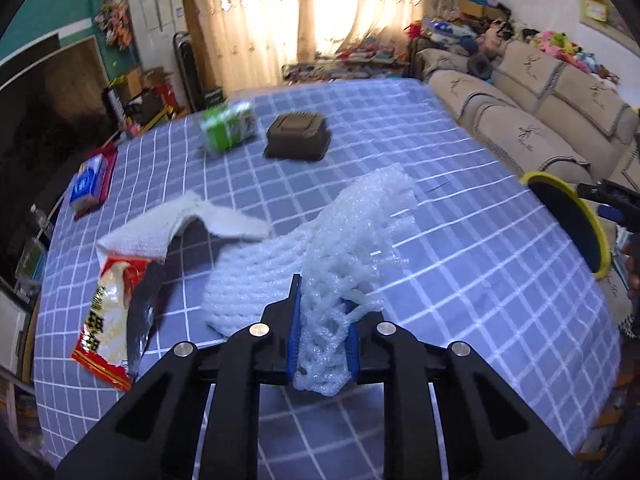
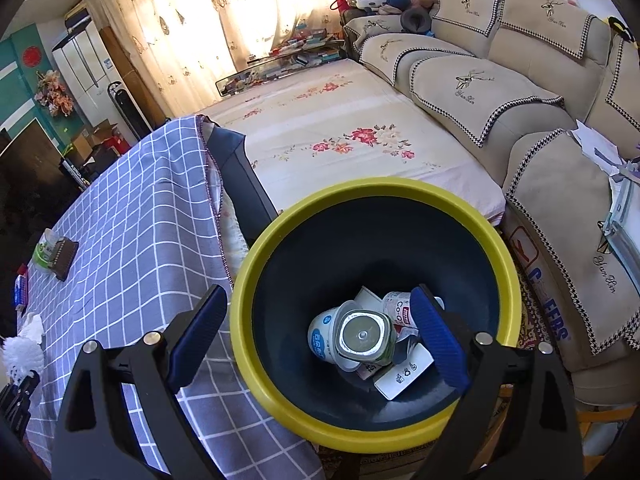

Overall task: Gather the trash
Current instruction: 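Carry the foam net over the yellow bin and open the left tool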

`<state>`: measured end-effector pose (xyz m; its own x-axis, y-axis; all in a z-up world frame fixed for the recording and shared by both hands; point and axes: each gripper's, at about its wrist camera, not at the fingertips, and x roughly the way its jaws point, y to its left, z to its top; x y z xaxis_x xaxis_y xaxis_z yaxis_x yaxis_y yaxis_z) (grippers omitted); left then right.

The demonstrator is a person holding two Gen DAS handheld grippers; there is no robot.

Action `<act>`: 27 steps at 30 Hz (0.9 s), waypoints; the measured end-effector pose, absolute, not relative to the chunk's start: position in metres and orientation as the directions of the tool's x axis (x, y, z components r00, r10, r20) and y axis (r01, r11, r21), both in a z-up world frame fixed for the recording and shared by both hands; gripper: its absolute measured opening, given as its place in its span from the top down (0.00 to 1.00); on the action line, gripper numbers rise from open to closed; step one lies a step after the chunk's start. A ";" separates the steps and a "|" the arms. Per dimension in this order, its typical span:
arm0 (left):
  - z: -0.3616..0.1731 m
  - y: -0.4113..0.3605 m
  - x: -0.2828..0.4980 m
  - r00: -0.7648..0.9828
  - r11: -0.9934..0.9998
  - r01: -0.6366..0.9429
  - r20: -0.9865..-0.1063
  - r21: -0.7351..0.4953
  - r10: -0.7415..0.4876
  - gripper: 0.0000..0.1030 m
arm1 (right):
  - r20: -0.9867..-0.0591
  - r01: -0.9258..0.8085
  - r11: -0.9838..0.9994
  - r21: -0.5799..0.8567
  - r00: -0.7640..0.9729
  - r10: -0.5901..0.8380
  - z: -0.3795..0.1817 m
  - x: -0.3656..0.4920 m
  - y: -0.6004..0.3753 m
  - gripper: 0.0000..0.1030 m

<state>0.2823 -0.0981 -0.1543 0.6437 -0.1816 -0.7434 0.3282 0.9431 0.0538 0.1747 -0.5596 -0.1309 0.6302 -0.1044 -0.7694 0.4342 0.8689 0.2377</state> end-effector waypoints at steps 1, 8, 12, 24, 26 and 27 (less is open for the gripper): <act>-0.148 -0.101 0.276 0.649 0.937 0.345 -0.734 0.050 -0.200 0.82 | -0.767 0.432 0.869 0.240 0.633 -0.104 -0.129 0.173 -0.560 0.15; -0.116 -0.124 0.248 0.639 0.892 0.451 -0.692 -0.017 -0.336 0.82 | -0.742 0.417 0.874 0.250 0.662 -0.103 -0.116 0.158 -0.559 0.15; -0.111 -0.151 0.242 0.617 0.862 0.507 -0.688 -0.024 -0.382 0.82 | -0.725 0.425 0.873 0.241 0.676 -0.129 -0.107 0.142 -0.565 0.15; -0.108 -0.286 0.270 0.548 0.755 0.655 -0.675 -0.021 -0.495 0.82 | -0.702 0.544 0.810 0.218 0.664 -0.257 -0.097 0.077 -0.619 0.15; -0.109 -0.316 0.276 0.532 0.730 0.683 -0.675 -0.016 -0.512 0.82 | -0.707 0.565 0.797 0.215 0.653 -0.272 -0.099 0.069 -0.629 0.15; -0.109 -0.330 0.278 0.521 0.718 0.696 -0.676 -0.018 -0.522 0.82 | -0.708 0.570 0.793 0.214 0.650 -0.276 -0.099 0.065 -0.632 0.15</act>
